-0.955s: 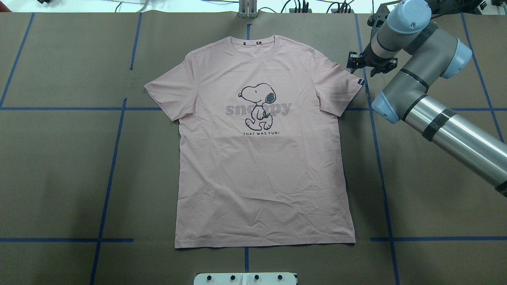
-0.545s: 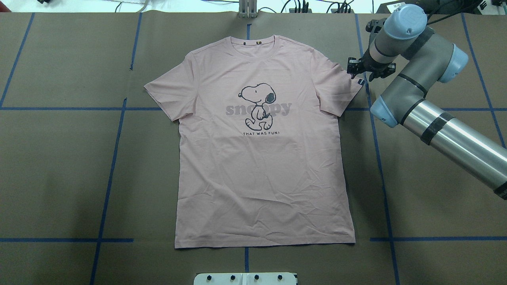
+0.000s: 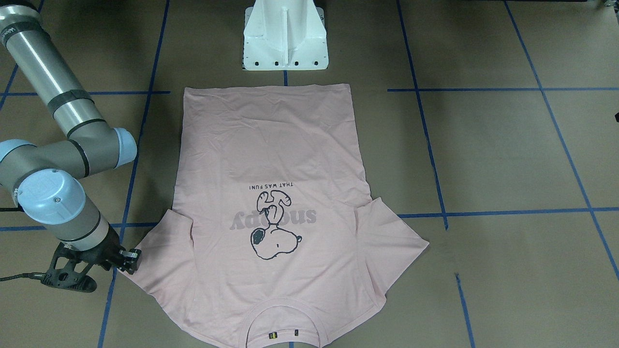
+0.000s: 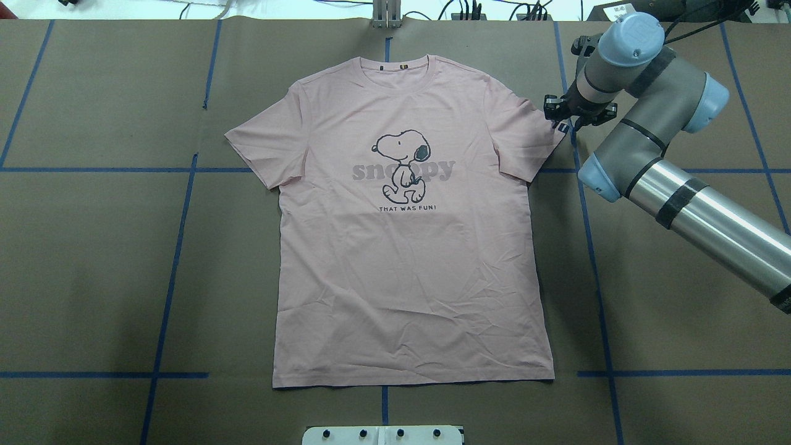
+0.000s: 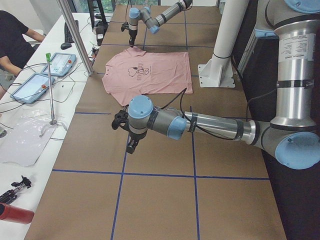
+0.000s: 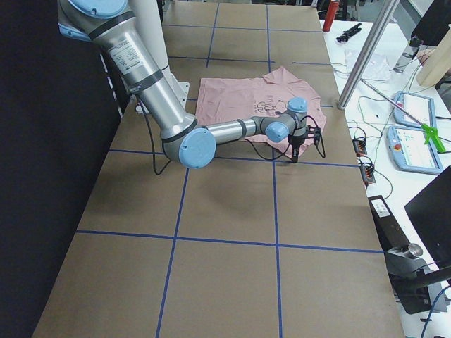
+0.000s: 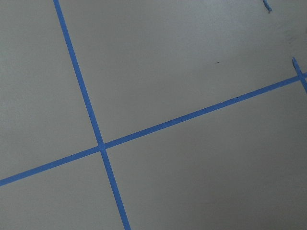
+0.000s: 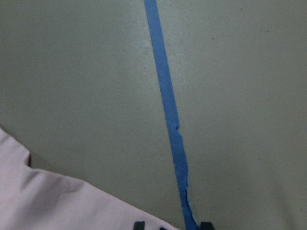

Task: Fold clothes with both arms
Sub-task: 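Move the right gripper toward the shirt's sleeve farthest from the robot, then grasp the shirt shoulder near the collar with the right gripper, then reach the left gripper to the shirt shoulder while the right gripper holds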

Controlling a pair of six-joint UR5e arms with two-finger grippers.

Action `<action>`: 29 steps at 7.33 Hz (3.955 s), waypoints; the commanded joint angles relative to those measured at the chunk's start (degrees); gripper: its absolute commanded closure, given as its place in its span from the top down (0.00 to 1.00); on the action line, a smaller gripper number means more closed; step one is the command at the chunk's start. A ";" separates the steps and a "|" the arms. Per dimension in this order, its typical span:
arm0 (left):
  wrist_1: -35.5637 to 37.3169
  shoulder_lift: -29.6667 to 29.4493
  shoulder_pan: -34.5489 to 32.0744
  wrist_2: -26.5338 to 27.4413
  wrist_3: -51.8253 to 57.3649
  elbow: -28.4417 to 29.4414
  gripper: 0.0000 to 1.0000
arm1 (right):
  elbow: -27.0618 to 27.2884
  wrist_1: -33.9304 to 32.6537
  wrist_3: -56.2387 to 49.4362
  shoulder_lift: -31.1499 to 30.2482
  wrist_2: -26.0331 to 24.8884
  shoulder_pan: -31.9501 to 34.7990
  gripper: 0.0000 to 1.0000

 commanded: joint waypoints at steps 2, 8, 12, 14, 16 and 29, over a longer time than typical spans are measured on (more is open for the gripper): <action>0.07 0.06 0.01 0.00 0.00 -0.12 1.00 | 0.38 -0.01 -0.03 0.52 0.11 0.00 0.00; 0.07 0.32 0.01 0.00 0.00 -0.30 1.00 | 3.23 -0.36 3.22 7.35 -3.39 -5.62 0.00; 0.07 0.32 0.01 -0.09 -0.17 -0.30 1.00 | -3.82 -0.28 3.66 12.91 -6.39 -7.12 0.00; -0.01 -3.43 2.53 -0.96 -14.76 0.14 1.00 | -4.88 -0.28 3.48 13.09 -6.57 -6.95 0.35; 0.16 -9.83 8.16 -0.35 -20.61 1.97 1.00 | -4.80 -0.28 3.31 13.88 -7.71 -6.77 1.00; -29.10 -38.70 34.28 17.91 -53.53 39.24 0.65 | 18.76 -0.10 1.28 -4.93 6.09 2.10 1.00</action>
